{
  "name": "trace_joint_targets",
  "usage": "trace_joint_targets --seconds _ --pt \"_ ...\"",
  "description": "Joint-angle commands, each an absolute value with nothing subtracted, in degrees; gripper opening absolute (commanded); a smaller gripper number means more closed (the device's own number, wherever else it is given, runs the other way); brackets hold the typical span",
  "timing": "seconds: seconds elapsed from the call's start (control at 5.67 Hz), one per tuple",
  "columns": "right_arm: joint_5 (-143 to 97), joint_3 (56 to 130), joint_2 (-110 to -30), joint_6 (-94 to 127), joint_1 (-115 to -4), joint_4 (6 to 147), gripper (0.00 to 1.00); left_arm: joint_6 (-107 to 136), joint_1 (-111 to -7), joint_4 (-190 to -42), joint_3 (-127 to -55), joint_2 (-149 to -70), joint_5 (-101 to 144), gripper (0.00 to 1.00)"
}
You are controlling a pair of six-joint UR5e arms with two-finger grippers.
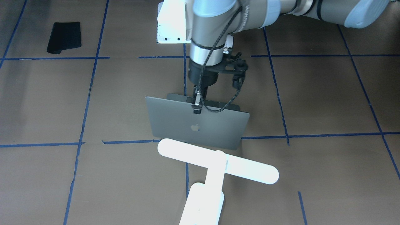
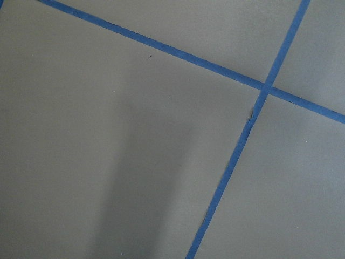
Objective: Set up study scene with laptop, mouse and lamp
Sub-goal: 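Carry the laptop with the left gripper to in front of the white lamp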
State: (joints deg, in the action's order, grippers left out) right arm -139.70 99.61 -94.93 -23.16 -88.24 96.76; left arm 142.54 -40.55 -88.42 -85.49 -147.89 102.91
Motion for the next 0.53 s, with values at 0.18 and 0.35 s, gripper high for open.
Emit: trace_joint_targets --seconds 0.18,0.35 --pt "-139.7 98.6 -94.9 -23.2 -88.2 96.7 1.00 144.8 -40.5 -93.5 -76.0 -150.5 101.2 0.00" --pt "-139.7 98.1 -94.8 -23.3 -88.2 96.7 1.00 147.4 -40.7 -93.3 -75.9 -150.4 100.2 0.00"
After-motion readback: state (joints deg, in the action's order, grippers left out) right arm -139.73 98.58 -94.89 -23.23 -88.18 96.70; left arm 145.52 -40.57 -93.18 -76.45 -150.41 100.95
